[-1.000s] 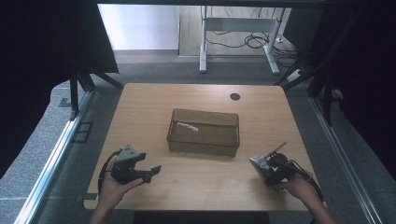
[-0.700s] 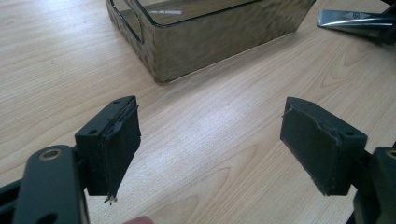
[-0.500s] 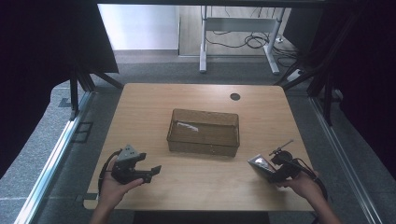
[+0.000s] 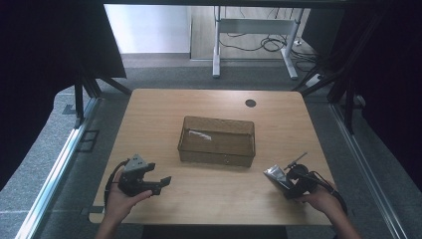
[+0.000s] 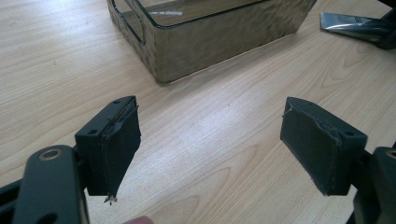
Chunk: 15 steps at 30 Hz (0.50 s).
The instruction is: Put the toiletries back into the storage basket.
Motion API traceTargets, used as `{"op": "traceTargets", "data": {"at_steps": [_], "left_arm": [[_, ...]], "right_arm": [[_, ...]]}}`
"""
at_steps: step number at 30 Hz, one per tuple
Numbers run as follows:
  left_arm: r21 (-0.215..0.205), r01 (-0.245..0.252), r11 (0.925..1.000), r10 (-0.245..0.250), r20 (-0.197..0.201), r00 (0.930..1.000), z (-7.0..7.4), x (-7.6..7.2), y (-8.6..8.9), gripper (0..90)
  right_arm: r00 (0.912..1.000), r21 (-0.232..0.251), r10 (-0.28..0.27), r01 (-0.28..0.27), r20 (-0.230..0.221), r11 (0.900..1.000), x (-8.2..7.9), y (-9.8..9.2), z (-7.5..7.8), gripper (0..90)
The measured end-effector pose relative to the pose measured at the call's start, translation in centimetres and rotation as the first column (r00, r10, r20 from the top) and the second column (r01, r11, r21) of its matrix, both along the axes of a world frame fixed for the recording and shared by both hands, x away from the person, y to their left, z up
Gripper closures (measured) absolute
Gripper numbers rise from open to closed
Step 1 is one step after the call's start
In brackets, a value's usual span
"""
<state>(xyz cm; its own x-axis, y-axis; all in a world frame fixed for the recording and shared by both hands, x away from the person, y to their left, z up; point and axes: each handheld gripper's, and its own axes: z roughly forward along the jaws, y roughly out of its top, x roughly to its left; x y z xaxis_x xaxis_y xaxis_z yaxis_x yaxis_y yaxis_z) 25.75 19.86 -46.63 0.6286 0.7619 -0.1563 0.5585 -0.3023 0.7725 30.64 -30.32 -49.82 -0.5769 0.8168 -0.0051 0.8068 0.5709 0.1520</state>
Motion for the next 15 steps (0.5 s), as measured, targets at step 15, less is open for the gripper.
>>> {"op": "traceTargets", "data": {"at_steps": [15], "left_arm": [[0.000, 0.001, 1.0000, -0.001, 0.003, 1.0000, 0.1, 0.0, 0.0, 20.4]], "right_arm": [[0.9998, -0.005, -0.005, 0.005, -0.017, 1.000, 1.6, 1.1, -0.1, 38.1]]}}
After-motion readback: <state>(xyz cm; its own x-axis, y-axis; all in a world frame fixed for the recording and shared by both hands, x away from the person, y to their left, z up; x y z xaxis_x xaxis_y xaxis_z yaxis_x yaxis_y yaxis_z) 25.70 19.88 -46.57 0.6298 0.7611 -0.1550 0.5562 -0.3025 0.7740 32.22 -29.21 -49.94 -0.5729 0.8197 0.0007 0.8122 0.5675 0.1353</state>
